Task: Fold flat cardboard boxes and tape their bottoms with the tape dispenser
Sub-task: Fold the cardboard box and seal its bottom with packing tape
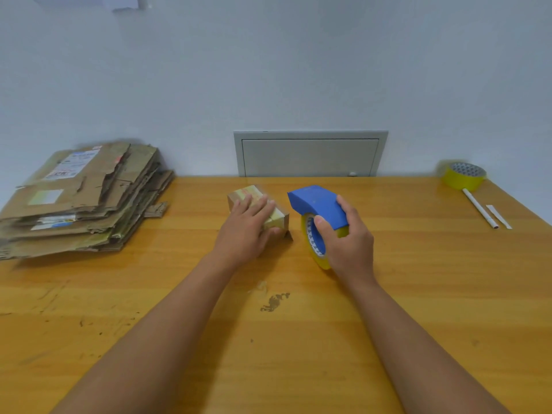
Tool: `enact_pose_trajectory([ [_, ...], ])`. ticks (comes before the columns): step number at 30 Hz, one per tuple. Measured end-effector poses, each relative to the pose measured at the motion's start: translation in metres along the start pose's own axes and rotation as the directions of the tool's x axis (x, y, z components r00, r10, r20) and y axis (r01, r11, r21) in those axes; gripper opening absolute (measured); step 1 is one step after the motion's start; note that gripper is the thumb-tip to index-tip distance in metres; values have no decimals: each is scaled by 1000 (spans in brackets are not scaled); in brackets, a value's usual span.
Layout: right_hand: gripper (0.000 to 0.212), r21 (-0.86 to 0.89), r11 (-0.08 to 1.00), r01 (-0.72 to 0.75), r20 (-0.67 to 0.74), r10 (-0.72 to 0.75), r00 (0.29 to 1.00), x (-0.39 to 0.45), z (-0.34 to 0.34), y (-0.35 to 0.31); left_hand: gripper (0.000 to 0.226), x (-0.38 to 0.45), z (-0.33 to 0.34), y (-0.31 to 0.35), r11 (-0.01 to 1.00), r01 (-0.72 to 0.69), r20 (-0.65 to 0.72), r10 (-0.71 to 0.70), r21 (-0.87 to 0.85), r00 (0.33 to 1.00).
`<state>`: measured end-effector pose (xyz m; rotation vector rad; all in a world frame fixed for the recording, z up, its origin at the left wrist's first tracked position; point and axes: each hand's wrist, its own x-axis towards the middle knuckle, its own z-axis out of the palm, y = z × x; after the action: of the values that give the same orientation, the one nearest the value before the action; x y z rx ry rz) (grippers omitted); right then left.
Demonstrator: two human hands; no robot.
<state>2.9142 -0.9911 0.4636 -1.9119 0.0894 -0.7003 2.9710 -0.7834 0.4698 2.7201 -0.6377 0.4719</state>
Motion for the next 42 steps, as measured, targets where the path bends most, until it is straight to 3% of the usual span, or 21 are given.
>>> enact_pose_trajectory([
  [4,67,-6,1000,12,-18,-12,1000,-3,-1,2,57,-2,-7,-15,990,-71,38,76,-124,996],
  [13,75,-6,1000,25,-34,-26,999,-6,0,4,51,2,-9,-4,984,4,62,7,-178,998],
  [25,70,-94,995,32,-15,-33,999,-8,-4,5,63,-6,-14,-3,985,75,128,-56,-153,990],
  [30,62,-215,976,42,16,-40,999,-6,-8,2,56,-15,-15,-2,992,37,35,-33,-122,999],
  [34,57,-138,990,-32,31,37,999,-4,-9,2,56,-19,-14,0,994,30,16,-28,-101,999],
  [42,58,-130,991,-17,6,18,1000,-11,-5,2,58,-18,-14,-2,995,24,27,-22,-94,999],
])
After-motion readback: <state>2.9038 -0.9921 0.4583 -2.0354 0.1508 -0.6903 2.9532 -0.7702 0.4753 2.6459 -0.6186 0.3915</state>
